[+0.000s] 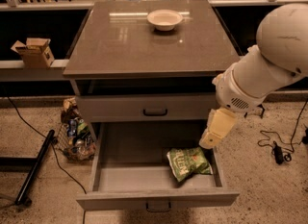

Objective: Pick green jalapeno chip bag from middle drawer and place on counter

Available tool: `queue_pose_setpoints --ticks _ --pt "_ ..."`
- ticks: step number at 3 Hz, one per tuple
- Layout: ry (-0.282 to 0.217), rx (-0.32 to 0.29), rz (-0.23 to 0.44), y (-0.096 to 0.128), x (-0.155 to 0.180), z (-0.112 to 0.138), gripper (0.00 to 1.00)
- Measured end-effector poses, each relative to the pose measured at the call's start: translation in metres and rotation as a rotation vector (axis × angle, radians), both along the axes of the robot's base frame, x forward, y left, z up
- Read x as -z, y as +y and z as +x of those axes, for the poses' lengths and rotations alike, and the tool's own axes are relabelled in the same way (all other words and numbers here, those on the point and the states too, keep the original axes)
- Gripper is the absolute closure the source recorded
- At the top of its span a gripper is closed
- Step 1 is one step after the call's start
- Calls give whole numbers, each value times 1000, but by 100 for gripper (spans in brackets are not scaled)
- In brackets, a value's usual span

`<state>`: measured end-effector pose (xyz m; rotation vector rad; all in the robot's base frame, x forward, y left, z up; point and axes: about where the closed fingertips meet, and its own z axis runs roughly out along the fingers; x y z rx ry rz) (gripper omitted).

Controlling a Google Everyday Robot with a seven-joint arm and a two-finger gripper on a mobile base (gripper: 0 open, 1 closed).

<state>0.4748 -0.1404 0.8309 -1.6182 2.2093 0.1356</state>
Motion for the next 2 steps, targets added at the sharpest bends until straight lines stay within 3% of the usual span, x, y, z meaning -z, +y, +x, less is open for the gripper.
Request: queue_pose_setpoints --ticks 1,2 --pt "2 0 -1 0 0 -1 0" --pt "6 -1 -14 1 31 9 0"
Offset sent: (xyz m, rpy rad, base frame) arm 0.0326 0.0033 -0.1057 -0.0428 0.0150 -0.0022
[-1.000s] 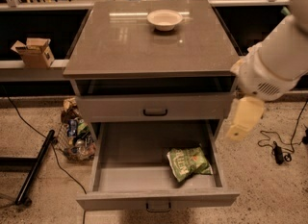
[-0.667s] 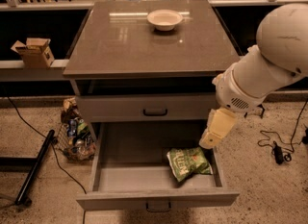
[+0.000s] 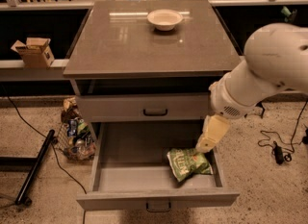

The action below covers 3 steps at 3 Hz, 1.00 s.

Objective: Pick green jalapeno chip bag from middle drawer and place on counter

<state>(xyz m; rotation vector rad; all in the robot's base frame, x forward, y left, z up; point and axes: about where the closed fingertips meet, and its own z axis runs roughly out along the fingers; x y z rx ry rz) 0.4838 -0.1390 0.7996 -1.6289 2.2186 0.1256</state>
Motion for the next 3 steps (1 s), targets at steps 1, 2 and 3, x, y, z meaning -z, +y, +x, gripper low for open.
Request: queue_pose_setpoints --ticks 1,2,3 --pt "10 -24 17 7 65 15 0" --pt "21 -41 68 14 126 31 0" --pt "74 -38 141 24 196 43 0"
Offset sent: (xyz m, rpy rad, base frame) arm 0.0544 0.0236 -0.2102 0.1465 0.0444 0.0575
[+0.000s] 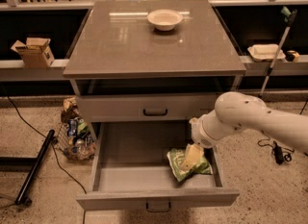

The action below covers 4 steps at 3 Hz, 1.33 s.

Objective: Pick green jalapeno chip bag from middle drawer and place on counter

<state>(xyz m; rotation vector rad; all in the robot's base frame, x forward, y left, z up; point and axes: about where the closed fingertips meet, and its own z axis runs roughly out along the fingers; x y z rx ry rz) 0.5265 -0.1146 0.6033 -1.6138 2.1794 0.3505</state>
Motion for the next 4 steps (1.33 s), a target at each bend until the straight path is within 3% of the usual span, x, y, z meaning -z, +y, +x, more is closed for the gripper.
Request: queue_pose_setpoints --ticks 1,2,3,4 --pt "0 0 0 0 0 0 0" --pt "15 -13 -34 -3 24 9 0" --pt "37 -42 -58 -16 74 19 0" --pt "73 -59 -40 -31 120 29 0"
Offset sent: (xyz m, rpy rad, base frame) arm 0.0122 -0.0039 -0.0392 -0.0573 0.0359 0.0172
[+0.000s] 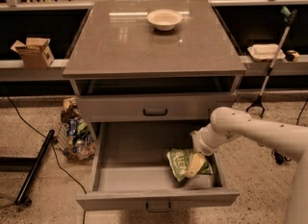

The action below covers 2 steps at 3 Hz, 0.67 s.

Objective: Pick green jalapeno chip bag from middle drawer and place on counter

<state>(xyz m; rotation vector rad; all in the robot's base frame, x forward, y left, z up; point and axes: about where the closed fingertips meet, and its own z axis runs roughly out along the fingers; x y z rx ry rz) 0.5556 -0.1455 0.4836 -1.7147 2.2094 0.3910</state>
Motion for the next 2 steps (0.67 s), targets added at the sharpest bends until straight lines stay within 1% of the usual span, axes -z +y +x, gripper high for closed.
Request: queue_pose_setpoints --ticks 1,2 --pt "29 -8 18 -11 36 10 0" --pt "45 -18 24 -17 62 19 0"
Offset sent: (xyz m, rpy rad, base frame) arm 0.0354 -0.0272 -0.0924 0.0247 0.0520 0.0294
